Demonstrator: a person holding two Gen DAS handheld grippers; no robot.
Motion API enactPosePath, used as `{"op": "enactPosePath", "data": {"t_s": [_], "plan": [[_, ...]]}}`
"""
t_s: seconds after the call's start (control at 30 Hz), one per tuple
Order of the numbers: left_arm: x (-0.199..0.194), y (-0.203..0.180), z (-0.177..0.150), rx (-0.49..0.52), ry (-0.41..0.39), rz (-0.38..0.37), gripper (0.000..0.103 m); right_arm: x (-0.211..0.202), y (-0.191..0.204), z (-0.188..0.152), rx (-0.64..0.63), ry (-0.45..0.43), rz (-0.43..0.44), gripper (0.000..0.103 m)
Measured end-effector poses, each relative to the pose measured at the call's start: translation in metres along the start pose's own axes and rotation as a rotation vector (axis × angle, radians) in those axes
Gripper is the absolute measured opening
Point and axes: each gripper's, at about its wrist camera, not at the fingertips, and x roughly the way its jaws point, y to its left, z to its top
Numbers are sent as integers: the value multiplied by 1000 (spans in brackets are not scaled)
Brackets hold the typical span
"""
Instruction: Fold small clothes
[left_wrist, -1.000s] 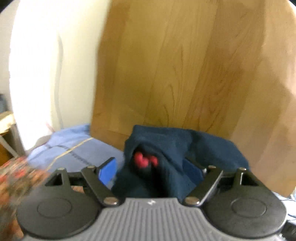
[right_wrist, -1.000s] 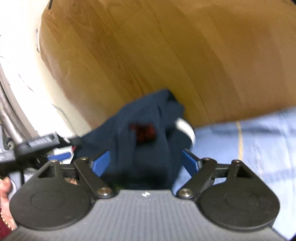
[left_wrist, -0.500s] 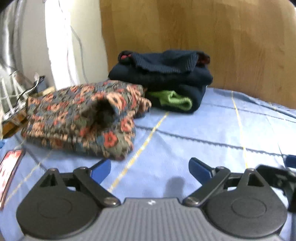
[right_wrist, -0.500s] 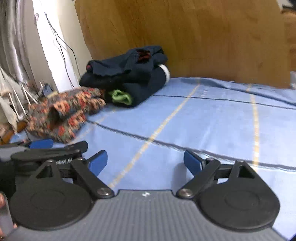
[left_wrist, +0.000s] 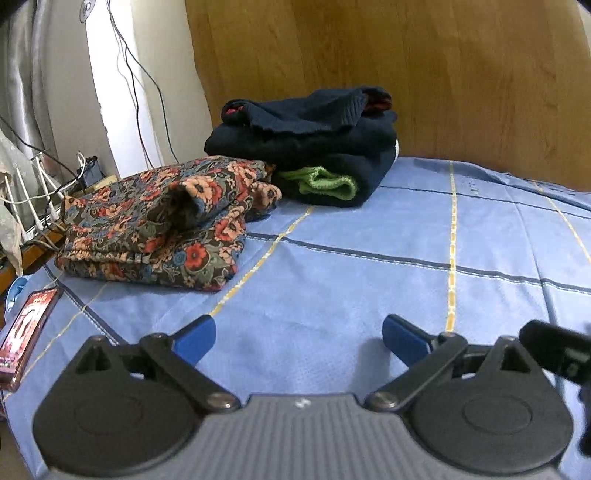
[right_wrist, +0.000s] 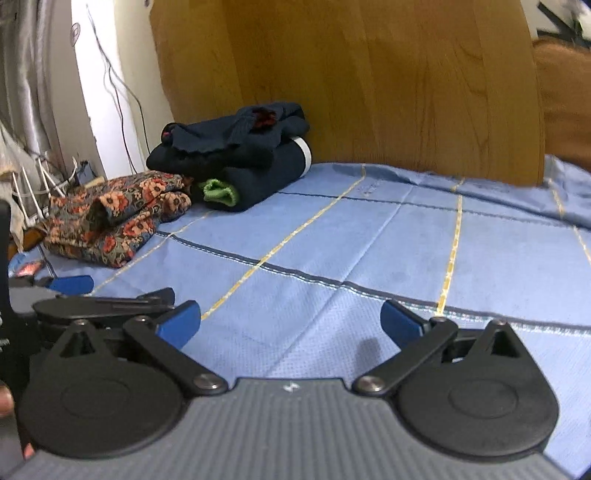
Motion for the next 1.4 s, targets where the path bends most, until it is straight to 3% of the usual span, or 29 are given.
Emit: {"op": "enactPosePath", "data": {"t_s": [0.4,0.8,1.4], "plan": [[2,3,0,-22,7,-22,103,-3,-18,-1,141,13,55,103],[-9,3,-2,-30,-74,-17,103,-9,-13,-1,94,-16,95,103],[-11,3,-3,-36,-86,-21,103,-10,-12,-1,88,-26,99,103]]}}
